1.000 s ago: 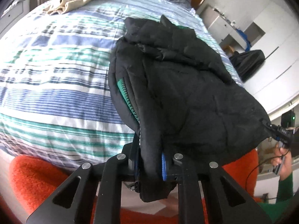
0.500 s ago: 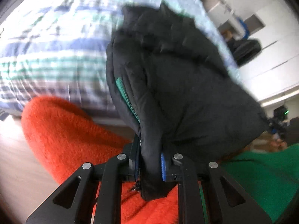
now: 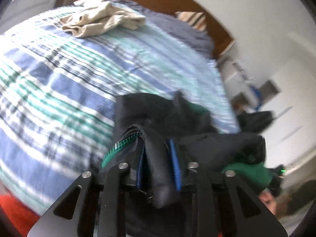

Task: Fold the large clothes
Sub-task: 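Carry the held hem with both tools over the jacket toward the collar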

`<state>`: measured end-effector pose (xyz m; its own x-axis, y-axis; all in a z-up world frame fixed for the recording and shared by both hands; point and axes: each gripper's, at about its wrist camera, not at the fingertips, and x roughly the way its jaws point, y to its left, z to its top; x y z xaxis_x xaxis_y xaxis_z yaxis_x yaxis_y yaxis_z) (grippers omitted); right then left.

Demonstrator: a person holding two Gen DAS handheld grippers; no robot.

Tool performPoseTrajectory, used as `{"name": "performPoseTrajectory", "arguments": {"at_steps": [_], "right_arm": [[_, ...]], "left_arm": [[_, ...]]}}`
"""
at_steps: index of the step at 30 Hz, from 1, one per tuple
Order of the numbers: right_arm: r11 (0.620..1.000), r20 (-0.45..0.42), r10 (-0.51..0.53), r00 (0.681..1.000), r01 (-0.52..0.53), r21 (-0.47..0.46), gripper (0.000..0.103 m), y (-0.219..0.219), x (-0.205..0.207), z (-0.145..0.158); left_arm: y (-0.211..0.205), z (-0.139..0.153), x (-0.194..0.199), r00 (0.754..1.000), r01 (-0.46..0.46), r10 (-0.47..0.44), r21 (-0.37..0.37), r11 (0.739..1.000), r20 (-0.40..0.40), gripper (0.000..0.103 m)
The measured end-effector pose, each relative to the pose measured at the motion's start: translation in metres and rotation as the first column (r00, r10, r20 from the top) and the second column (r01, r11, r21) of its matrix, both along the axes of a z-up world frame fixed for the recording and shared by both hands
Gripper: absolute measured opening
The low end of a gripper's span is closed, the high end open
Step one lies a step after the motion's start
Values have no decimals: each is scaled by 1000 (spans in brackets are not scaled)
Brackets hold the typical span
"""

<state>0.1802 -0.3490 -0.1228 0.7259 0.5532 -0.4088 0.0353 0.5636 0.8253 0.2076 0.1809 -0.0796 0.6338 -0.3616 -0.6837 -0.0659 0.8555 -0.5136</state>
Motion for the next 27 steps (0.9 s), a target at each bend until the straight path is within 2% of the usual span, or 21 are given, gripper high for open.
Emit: {"name": "performPoseTrajectory", "arguments": {"at_steps": [2, 3, 4, 6, 7, 8, 9, 10, 12, 14, 16, 17, 18, 21, 22, 23, 24, 25, 26, 27], "right_arm": [[1000, -73, -26, 997, 26, -4, 18, 0, 15, -29], [1000, -128, -26, 991, 27, 2, 19, 2, 26, -49], [999, -147, -22, 989, 25, 23, 20, 2, 30, -59], [995, -164, -26, 986, 41, 89, 23, -4, 32, -64], [990, -179, -16, 984, 41, 137, 31, -7, 32, -62], [982, -183, 7, 983, 28, 186, 38, -10, 32, -58], [975, -174, 24, 984, 15, 224, 56, -13, 29, -53], [967, -154, 38, 987, 2, 256, 75, -16, 27, -46], [968, -122, 39, 992, -8, 250, 92, -23, 25, -29], [984, -98, 51, 994, -33, 177, 93, -26, 26, -9], [997, -100, 82, 992, -83, -3, 93, -19, 32, 7], [981, -129, 92, 987, -112, -157, 93, -9, 38, 13], [954, -149, 111, 983, -147, -261, 93, -1, 43, 15], [877, -228, 173, 958, -255, -406, 93, 24, 64, 4], [864, -259, 180, 949, -278, -420, 93, 32, 72, -5], [857, -276, 184, 943, -292, -424, 93, 36, 75, -9], [844, -292, 188, 938, -307, -441, 87, 43, 76, -12], [821, -295, 190, 936, -317, -475, 66, 47, 71, -12], [793, -289, 189, 939, -319, -519, 53, 53, 68, -7], [754, -278, 181, 943, -315, -577, 34, 62, 63, 3]], "left_arm": [[-11, -25, 23, 998, 39, -35, 80, 996, -47, 45], [-13, -36, 33, 994, 80, -70, 114, 990, -83, 45], [-13, -44, 30, 989, 114, -99, 133, 985, -111, 45], [-7, -38, 32, 981, 149, -134, 106, 983, -138, 49], [-3, -31, 30, 980, 162, -152, 74, 984, -130, 55], [4, -18, 26, 981, 175, -172, 27, 984, -94, 72], [12, -4, 22, 982, 183, -184, -24, 983, -40, 91], [23, 9, 18, 983, 186, -185, -71, 980, 17, 97], [40, 24, 13, 982, 182, -172, -132, 974, 83, 100], [51, 24, 14, 979, 189, -177, -137, 972, 98, 101], [48, 9, 18, 976, 216, -212, -78, 973, 54, 101], [43, -5, 24, 973, 232, -231, -45, 972, 11, 101], [36, -23, 30, 968, 245, -245, 1, 970, -49, 101], [15, -51, 41, 959, 259, -244, 102, 960, -143, 100], [8, -58, 44, 958, 260, -241, 123, 958, -153, 99], [2, -61, 46, 958, 260, -239, 131, 957, -157, 88], [-2, -63, 46, 956, 265, -242, 132, 955, -165, 66], [-8, -63, 46, 954, 265, -235, 152, 952, -186, 59], [-12, -61, 44, 958, 250, -213, 196, 948, -191, 40], [-15, -57, 42, 963, 239, -198, 233, 943, -184, 17]]}}
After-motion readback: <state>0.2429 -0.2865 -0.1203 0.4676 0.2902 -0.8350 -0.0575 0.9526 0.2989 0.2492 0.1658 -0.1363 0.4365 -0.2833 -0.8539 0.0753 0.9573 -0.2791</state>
